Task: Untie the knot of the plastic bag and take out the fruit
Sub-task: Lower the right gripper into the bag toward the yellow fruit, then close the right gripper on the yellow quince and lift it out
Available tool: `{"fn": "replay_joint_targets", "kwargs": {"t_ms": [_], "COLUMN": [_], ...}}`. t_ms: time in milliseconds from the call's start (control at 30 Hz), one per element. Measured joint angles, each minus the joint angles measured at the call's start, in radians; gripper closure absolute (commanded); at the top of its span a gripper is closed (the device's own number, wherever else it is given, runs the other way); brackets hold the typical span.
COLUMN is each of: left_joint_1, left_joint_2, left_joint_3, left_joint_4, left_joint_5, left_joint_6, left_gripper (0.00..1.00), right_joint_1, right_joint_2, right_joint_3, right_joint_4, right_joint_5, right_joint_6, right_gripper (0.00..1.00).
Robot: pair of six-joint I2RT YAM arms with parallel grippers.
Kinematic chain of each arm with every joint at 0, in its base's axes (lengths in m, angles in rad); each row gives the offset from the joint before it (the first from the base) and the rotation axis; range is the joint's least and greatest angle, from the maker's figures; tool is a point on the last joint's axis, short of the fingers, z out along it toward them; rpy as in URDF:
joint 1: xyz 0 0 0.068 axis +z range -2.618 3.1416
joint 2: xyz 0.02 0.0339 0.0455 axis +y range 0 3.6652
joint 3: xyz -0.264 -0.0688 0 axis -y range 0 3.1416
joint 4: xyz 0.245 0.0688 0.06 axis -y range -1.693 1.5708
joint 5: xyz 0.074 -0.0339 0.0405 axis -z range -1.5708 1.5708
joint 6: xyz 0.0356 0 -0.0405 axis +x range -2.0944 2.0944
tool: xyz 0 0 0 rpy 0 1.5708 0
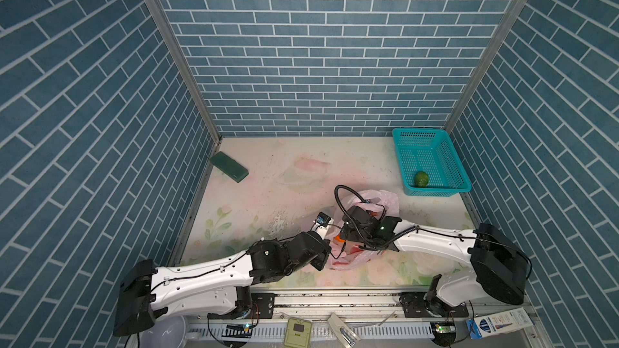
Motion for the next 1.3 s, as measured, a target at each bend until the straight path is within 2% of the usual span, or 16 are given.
{"fn": "replay_joint_targets", "kwargs": {"t_ms": [267, 667, 967, 1233, 1300], "left_joint_1": [0.000, 0.000, 0.000, 0.000, 0.000], "left_joint_2": [-0.002, 0.014, 0.039, 0.043, 0.043], "left_joint_3": [-0.004, -0.005, -0.005, -0.005, -0.004], "left_joint_4": [0.000, 0.000, 0.007, 0.008, 0.008], "left_joint_5": [-0.003, 0.000, 0.001, 0.000, -0.004], "left_joint_6": [0.000, 0.008, 0.012, 0.012, 0.012], "left_gripper": [1.00, 1.00, 1.00, 1.00, 1.00], "right_joint_1": [-0.006, -0.074, -0.117, -0.135, -0.135], "right_joint_2": [0.032, -0.071, -0.029, 0.023, 0.023], "right_joint_3": [0.027, -0.046, -0.063, -0.063, -0.063], "right_joint_4": [0.013, 0.048, 0.109, 0.168, 0.174], "right_joint_5": [0.020, 0.040, 0.025, 0.012, 0.010], "right_joint_6": [0.001, 0.012, 0.011, -0.011, -0.021], "right_gripper": [0.02, 0.02, 0.03, 0.27, 0.38]}}
